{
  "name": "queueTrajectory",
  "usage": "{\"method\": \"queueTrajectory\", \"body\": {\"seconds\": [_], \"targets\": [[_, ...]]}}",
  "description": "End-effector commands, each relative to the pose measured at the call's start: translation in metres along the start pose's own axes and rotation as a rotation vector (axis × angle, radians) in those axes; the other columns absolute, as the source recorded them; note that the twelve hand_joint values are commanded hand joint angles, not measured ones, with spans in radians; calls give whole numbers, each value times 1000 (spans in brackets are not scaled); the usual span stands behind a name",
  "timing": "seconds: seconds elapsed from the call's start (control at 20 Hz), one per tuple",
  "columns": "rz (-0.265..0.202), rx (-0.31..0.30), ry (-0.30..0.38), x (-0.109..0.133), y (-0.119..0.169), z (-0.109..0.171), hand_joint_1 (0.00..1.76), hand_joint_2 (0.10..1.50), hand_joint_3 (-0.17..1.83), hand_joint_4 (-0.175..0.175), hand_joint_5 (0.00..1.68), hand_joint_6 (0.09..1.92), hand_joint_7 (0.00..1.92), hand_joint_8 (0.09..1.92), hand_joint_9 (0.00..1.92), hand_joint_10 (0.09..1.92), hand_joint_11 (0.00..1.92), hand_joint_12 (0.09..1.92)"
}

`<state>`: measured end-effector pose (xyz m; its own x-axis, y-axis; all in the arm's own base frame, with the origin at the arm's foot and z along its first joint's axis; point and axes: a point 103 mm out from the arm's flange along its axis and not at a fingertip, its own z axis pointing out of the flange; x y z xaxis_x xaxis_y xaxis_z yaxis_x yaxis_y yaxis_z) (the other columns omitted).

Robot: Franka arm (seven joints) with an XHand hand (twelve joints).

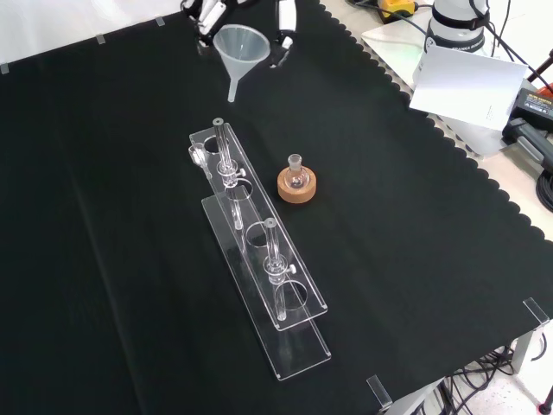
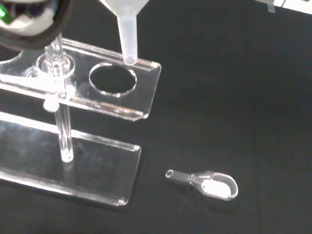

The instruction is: Place the funnel on the round-bottom flask.

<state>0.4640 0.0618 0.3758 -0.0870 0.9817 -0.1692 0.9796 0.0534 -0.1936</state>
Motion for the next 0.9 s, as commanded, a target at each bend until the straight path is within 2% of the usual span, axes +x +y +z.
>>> {"method": "queueTrajectory", "body": {"seconds": [0.05,0.25,0.4,0.6,0.9], "targets": [[7,-27,-4,7,-31,7,785,674,634,24,853,951,796,749,1079,478,512,1352],[11,13,6,14,-52,18,783,674,637,24,853,952,796,750,1080,478,512,1351],[11,43,20,16,-56,29,782,674,639,24,854,953,796,750,1080,479,513,1351],[14,51,28,17,-62,45,781,674,641,24,855,954,797,751,1081,479,515,1351],[-4,83,31,27,-64,69,780,674,643,22,857,954,799,752,1082,480,524,1349]]}}
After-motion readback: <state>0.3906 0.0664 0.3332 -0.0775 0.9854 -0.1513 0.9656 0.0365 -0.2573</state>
